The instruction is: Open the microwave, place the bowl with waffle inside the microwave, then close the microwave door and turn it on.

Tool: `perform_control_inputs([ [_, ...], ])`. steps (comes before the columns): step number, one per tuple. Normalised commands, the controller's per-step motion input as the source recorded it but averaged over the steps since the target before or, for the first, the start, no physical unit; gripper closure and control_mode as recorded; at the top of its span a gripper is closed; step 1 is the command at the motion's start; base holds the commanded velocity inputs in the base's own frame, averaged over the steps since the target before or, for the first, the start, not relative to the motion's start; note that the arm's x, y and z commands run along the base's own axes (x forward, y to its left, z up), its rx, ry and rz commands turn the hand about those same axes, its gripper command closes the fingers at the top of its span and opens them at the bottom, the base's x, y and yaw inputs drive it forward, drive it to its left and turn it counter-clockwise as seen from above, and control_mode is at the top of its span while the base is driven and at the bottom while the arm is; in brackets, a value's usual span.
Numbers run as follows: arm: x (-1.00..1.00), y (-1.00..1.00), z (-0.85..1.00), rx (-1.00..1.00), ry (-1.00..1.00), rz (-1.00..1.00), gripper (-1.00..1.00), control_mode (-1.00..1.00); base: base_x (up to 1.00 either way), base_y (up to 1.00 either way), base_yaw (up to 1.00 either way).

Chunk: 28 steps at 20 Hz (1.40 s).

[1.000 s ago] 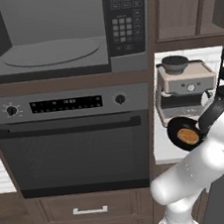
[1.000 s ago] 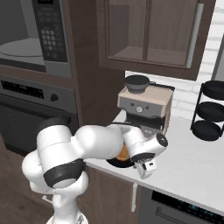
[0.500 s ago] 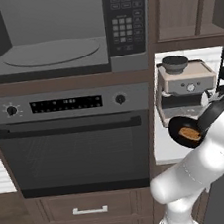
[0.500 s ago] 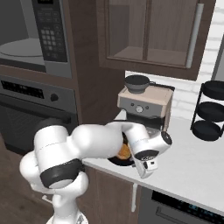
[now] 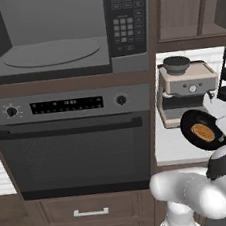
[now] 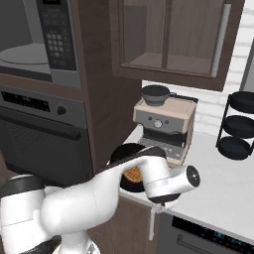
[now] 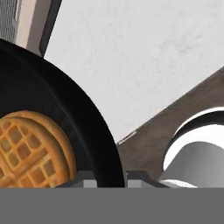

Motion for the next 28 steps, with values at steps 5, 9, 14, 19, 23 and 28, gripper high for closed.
perform_control_inputs([
  [5, -0.55, 0.27, 0.88, 0.00, -0.31, -0.09, 1.00, -1.00, 0.00, 0.00, 0.00],
  [9, -0.48, 0.37, 0.90, 0.00, -0.10, -0.13, 1.00, -1.00, 0.00, 0.00, 0.00],
  [14, -0.52, 0.45, 1.00, 0.00, 0.00, -0.09, 1.00, -1.00, 0.00, 0.00, 0.00],
  [19, -0.26, 0.71, 0.97, 0.00, 0.04, -0.04, 1.00, -1.00, 0.00, 0.00, 0.00],
  [23, -0.10, 0.86, 0.82, 0.00, 0.05, -0.03, 1.00, -1.00, 0.00, 0.00, 0.00],
  [28, -0.02, 0.90, 0.69, 0.00, 0.02, -0.04, 1.00, -1.00, 0.00, 0.00, 0.00],
])
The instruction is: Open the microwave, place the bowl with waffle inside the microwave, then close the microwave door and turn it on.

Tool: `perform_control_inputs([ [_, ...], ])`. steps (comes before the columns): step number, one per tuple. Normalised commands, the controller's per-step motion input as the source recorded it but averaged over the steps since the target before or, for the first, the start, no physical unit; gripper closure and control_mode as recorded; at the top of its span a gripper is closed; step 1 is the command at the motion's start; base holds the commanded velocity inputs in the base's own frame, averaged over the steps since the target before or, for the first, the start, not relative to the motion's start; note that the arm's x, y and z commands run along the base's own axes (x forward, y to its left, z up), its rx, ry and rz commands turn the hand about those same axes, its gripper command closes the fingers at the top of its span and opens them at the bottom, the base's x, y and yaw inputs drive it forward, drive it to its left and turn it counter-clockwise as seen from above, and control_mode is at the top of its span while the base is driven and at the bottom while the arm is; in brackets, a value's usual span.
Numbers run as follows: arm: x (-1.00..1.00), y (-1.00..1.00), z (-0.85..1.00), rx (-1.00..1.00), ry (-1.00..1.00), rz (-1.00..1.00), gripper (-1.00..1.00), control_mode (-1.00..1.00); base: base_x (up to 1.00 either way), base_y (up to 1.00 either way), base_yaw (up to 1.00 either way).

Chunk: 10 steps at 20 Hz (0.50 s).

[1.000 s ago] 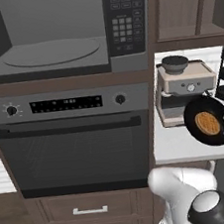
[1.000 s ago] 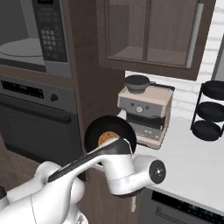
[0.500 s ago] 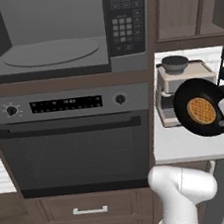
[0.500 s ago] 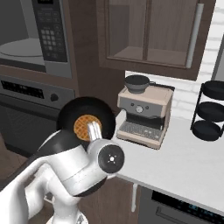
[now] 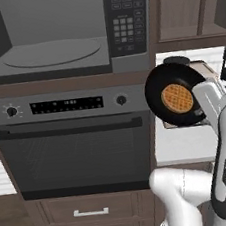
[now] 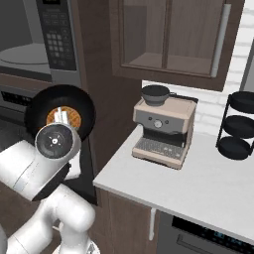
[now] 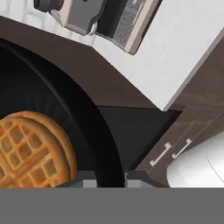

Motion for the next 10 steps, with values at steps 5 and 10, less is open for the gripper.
perform_control_inputs([
  [5, 0.01, 0.95, 0.59, 0.00, 0.04, -0.07, 1.00, -1.00, 0.00, 0.00, 0.00],
  [10, 0.09, 0.93, 0.45, 0.00, 0.03, -0.10, 1.00, -1.00, 0.00, 0.00, 0.00],
])
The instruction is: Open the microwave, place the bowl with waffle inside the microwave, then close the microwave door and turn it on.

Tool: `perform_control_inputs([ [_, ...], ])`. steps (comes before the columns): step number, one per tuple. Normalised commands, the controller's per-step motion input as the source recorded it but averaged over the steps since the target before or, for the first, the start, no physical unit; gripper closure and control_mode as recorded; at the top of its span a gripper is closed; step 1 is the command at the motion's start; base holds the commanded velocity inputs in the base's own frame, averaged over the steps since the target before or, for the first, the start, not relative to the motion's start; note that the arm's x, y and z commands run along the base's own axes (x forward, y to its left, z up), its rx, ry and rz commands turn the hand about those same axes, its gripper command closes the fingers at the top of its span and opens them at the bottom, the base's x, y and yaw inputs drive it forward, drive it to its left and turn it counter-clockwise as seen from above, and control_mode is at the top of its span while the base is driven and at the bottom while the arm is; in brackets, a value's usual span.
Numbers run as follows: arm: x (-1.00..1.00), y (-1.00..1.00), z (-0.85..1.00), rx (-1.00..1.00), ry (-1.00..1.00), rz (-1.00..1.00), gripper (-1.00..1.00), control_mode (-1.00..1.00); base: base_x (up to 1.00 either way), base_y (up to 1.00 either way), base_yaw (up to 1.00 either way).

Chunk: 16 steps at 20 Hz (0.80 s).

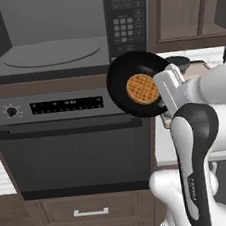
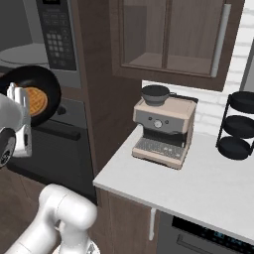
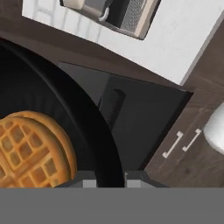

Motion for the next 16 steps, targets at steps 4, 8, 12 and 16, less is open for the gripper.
perform_control_inputs([
  [4, 0.32, 1.00, 0.31, 0.00, 0.02, -0.14, 1.00, -1.00, 0.00, 0.00, 0.00],
  [8, 0.58, 0.97, 0.21, 0.00, 0.05, -0.17, 1.00, -1.00, 0.00, 0.00, 0.00],
  [12, 0.74, 0.93, 0.21, 0.00, 0.06, -0.20, 1.00, -1.00, 0.00, 0.00, 0.00],
  [16, 0.78, 0.72, 0.25, 0.00, 0.05, -0.19, 1.00, -1.00, 0.00, 0.00, 0.00],
])
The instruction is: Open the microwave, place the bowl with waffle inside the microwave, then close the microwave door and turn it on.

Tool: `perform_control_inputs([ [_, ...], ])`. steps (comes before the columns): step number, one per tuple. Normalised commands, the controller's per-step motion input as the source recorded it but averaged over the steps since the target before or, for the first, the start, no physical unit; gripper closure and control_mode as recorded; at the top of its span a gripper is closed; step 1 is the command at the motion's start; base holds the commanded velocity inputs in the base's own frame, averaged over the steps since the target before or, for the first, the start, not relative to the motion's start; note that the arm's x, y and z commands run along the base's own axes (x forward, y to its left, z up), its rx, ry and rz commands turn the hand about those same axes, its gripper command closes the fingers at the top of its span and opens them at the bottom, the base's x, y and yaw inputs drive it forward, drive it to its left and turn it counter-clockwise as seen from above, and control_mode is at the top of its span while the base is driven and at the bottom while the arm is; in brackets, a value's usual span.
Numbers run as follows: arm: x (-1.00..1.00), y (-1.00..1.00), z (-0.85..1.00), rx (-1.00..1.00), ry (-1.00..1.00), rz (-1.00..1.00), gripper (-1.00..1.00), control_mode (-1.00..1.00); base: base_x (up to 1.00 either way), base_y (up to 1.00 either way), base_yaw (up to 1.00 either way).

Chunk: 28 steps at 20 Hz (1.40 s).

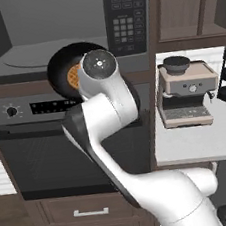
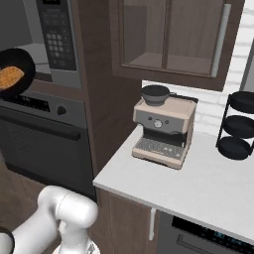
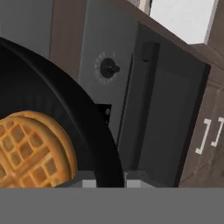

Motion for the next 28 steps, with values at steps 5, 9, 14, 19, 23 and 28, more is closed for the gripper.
perform_control_inputs([
  [5, 0.80, 0.20, 0.27, 0.00, 0.09, -0.12, 1.00, -1.00, 0.00, 0.00, 0.00],
  [9, 0.76, 0.01, 0.29, 0.00, 0.04, -0.05, 1.00, -1.00, 0.00, 0.00, 0.00],
  [14, 0.61, 0.01, 0.17, 0.00, 0.00, -0.03, 1.00, -1.00, 0.00, 0.00, 0.00],
  [19, 0.63, 0.01, 0.08, 0.00, 0.00, -0.01, 1.00, -1.00, 0.00, 0.00, 0.00],
  [23, 0.63, 0.00, 0.09, 0.00, 0.00, 0.00, 1.00, -1.00, 0.00, 0.00, 0.00],
  [28, 0.58, 0.01, 0.17, 0.00, 0.00, 0.00, 1.00, -1.00, 0.00, 0.00, 0.00],
])
